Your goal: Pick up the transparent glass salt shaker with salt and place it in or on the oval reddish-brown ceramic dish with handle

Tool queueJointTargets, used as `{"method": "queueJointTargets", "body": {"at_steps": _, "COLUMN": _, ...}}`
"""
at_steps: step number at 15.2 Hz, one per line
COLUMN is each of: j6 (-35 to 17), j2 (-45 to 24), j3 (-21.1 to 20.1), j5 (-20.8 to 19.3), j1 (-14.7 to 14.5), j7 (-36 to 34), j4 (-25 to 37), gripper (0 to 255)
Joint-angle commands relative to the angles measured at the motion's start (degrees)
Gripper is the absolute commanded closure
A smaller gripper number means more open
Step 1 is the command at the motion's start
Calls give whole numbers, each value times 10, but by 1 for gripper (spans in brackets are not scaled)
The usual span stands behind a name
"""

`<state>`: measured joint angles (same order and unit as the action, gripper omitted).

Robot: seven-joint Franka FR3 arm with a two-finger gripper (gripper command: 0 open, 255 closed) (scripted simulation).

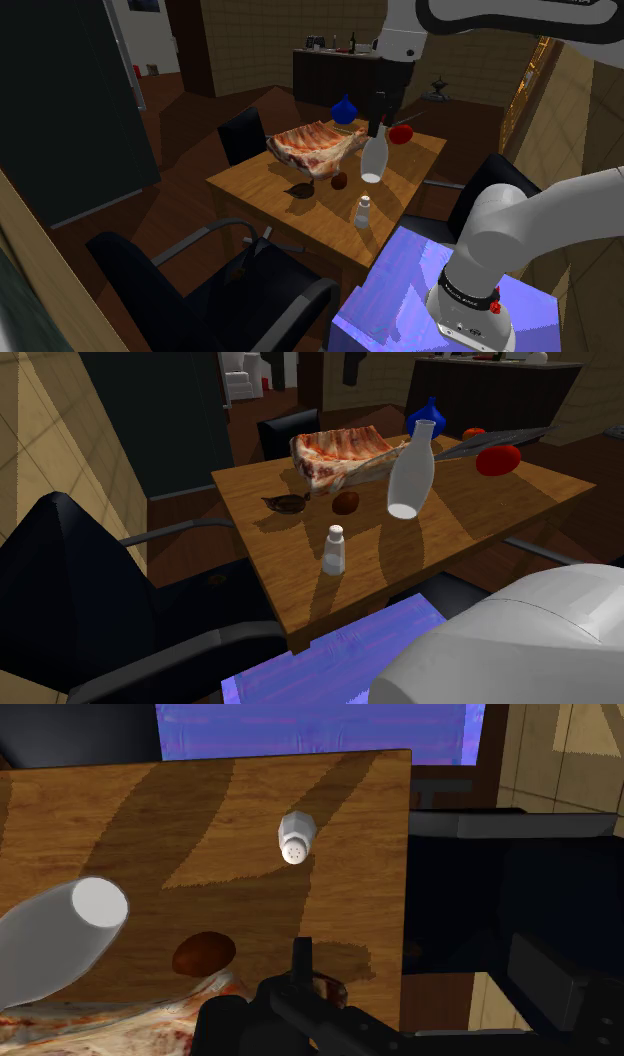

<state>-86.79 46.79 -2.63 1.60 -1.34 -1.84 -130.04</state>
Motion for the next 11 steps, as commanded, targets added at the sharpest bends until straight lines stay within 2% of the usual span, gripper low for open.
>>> {"method": "queueJointTargets", "body": {"at_steps": 1, "j6": 0, "j2": 0, "j3": 0, "j5": 0, "j1": 0, "j7": 0, "j4": 0, "gripper": 0}}
{"method": "queueJointTargets", "body": {"at_steps": 11, "j6": -122, "j2": -100, "j3": -1, "j5": -39, "j1": 7, "j7": 25, "j4": -107, "gripper": 0}}
